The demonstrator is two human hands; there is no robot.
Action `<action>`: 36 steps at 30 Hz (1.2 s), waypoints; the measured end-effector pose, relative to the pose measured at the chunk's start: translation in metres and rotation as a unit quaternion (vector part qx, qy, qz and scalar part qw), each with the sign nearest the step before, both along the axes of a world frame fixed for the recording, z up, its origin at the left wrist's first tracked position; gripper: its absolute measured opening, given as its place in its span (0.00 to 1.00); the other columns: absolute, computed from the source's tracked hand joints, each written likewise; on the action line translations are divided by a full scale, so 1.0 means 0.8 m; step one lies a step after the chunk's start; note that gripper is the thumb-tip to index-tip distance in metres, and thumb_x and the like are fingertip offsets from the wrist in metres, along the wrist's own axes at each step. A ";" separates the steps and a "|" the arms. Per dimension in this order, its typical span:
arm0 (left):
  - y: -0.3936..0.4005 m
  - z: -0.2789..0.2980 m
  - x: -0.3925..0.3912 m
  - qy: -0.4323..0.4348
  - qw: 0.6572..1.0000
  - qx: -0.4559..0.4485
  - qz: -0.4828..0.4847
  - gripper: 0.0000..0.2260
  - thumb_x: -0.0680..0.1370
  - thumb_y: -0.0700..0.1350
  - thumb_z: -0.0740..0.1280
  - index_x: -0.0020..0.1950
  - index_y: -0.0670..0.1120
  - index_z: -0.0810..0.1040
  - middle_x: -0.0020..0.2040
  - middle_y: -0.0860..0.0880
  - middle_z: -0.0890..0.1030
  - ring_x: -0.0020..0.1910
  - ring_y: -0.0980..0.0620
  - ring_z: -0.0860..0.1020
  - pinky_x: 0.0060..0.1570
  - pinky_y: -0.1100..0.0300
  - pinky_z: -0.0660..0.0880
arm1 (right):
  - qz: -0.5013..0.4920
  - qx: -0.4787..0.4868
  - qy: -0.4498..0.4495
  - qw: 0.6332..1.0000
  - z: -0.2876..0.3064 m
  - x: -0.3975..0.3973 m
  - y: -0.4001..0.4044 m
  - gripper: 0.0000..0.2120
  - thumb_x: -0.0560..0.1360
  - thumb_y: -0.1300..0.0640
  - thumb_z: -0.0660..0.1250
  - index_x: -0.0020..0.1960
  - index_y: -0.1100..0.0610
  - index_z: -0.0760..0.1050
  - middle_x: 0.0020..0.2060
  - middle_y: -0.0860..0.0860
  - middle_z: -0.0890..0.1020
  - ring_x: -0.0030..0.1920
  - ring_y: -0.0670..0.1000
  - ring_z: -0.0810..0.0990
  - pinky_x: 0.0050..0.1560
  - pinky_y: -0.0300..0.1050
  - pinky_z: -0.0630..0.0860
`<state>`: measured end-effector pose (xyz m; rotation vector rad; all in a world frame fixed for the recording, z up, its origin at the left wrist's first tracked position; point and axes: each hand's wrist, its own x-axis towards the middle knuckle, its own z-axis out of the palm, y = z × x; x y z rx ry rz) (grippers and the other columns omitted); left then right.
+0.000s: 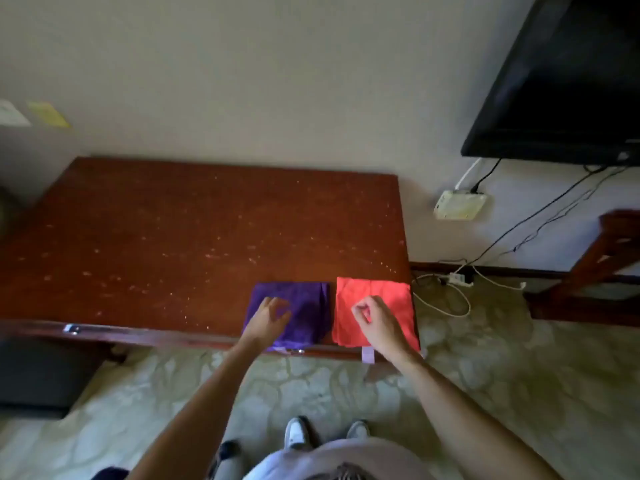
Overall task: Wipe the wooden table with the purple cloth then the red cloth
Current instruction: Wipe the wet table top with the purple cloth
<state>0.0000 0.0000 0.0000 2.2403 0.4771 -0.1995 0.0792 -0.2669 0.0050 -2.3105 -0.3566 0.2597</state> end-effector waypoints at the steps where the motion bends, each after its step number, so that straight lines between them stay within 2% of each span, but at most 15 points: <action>1: 0.001 -0.005 0.006 -0.034 0.999 0.037 -0.013 0.12 0.80 0.40 0.70 0.62 0.42 0.80 0.59 0.39 0.77 0.52 0.39 0.81 0.54 0.48 0.76 | 0.010 0.001 -0.049 0.999 -0.001 0.004 0.010 0.04 0.80 0.57 0.70 0.51 0.58 0.78 0.49 0.51 0.79 0.50 0.51 0.79 0.52 0.45 0.74; 3: 0.001 0.002 0.006 -0.062 0.992 0.111 -0.023 0.17 0.79 0.42 0.70 0.68 0.45 0.78 0.61 0.42 0.76 0.54 0.39 0.79 0.48 0.45 0.78 | 0.037 -0.027 -0.093 0.995 0.000 0.002 0.031 0.11 0.81 0.52 0.68 0.57 0.59 0.77 0.54 0.54 0.78 0.57 0.53 0.77 0.58 0.48 0.74; 6: 0.006 -0.001 -0.005 -0.083 0.979 0.180 -0.038 0.20 0.78 0.42 0.69 0.70 0.47 0.75 0.61 0.44 0.76 0.54 0.38 0.80 0.44 0.44 0.80 | 0.065 -0.056 -0.099 0.991 -0.008 -0.015 0.068 0.21 0.81 0.47 0.60 0.65 0.62 0.74 0.61 0.57 0.76 0.63 0.57 0.77 0.65 0.50 0.74; 9: 0.020 -0.019 -0.008 -0.064 0.967 0.242 -0.051 0.21 0.79 0.47 0.64 0.73 0.49 0.73 0.65 0.46 0.77 0.57 0.41 0.80 0.49 0.47 0.78 | 0.040 -0.058 -0.132 0.989 -0.038 -0.028 0.108 0.28 0.85 0.43 0.53 0.70 0.65 0.72 0.68 0.62 0.75 0.69 0.60 0.75 0.71 0.48 0.70; 11: 0.028 -0.037 -0.003 -0.048 0.965 0.249 -0.074 0.23 0.79 0.50 0.59 0.73 0.49 0.74 0.69 0.46 0.77 0.60 0.44 0.80 0.53 0.50 0.79 | 0.026 -0.072 -0.151 0.986 -0.056 -0.034 0.136 0.31 0.86 0.41 0.49 0.72 0.65 0.71 0.71 0.62 0.74 0.71 0.59 0.73 0.73 0.46 0.64; 15: 0.041 -0.069 0.004 -0.054 0.959 0.254 -0.115 0.22 0.80 0.53 0.59 0.72 0.50 0.75 0.71 0.48 0.76 0.64 0.48 0.77 0.59 0.51 0.74 | 0.013 -0.099 -0.163 0.982 -0.098 -0.036 0.181 0.30 0.87 0.43 0.48 0.74 0.65 0.71 0.74 0.61 0.73 0.76 0.59 0.70 0.78 0.49 0.61; 19: 0.049 -0.087 0.013 -0.087 0.953 0.259 -0.134 0.24 0.80 0.54 0.59 0.75 0.49 0.72 0.73 0.47 0.74 0.67 0.48 0.74 0.63 0.51 0.71 | -0.012 -0.154 -0.160 0.975 -0.126 -0.031 0.198 0.29 0.86 0.44 0.49 0.75 0.64 0.70 0.75 0.60 0.72 0.77 0.58 0.67 0.77 0.53 0.62; 22: 0.058 -0.099 0.021 -0.127 0.949 0.253 -0.142 0.27 0.81 0.52 0.58 0.80 0.48 0.64 0.79 0.45 0.67 0.79 0.48 0.63 0.75 0.48 0.61 | -0.022 -0.181 -0.176 0.967 -0.127 -0.032 0.201 0.27 0.85 0.46 0.53 0.77 0.62 0.68 0.77 0.58 0.70 0.79 0.56 0.66 0.77 0.56 0.64; 24: 0.061 -0.103 0.029 -0.135 0.948 0.248 -0.149 0.28 0.83 0.52 0.56 0.83 0.48 0.57 0.82 0.46 0.59 0.82 0.50 0.54 0.80 0.48 0.54 | -0.022 -0.189 -0.188 0.964 -0.127 -0.028 0.199 0.27 0.86 0.47 0.53 0.79 0.61 0.66 0.78 0.57 0.68 0.80 0.55 0.64 0.78 0.57 0.64; 28: 0.072 -0.105 0.069 -0.125 0.948 0.241 -0.165 0.28 0.84 0.53 0.54 0.83 0.49 0.53 0.83 0.48 0.54 0.83 0.51 0.50 0.80 0.49 0.52 | -0.022 -0.210 -0.202 0.956 -0.125 0.009 0.204 0.27 0.85 0.48 0.54 0.80 0.61 0.64 0.80 0.57 0.65 0.81 0.55 0.60 0.79 0.57 0.63; 36: 0.089 -0.103 0.202 -0.123 0.939 0.262 -0.185 0.27 0.84 0.55 0.51 0.83 0.49 0.54 0.83 0.46 0.56 0.83 0.51 0.49 0.81 0.47 0.52 | -0.003 -0.228 -0.203 0.952 -0.123 0.147 0.215 0.27 0.85 0.48 0.53 0.78 0.62 0.66 0.78 0.60 0.67 0.80 0.58 0.63 0.77 0.59 0.66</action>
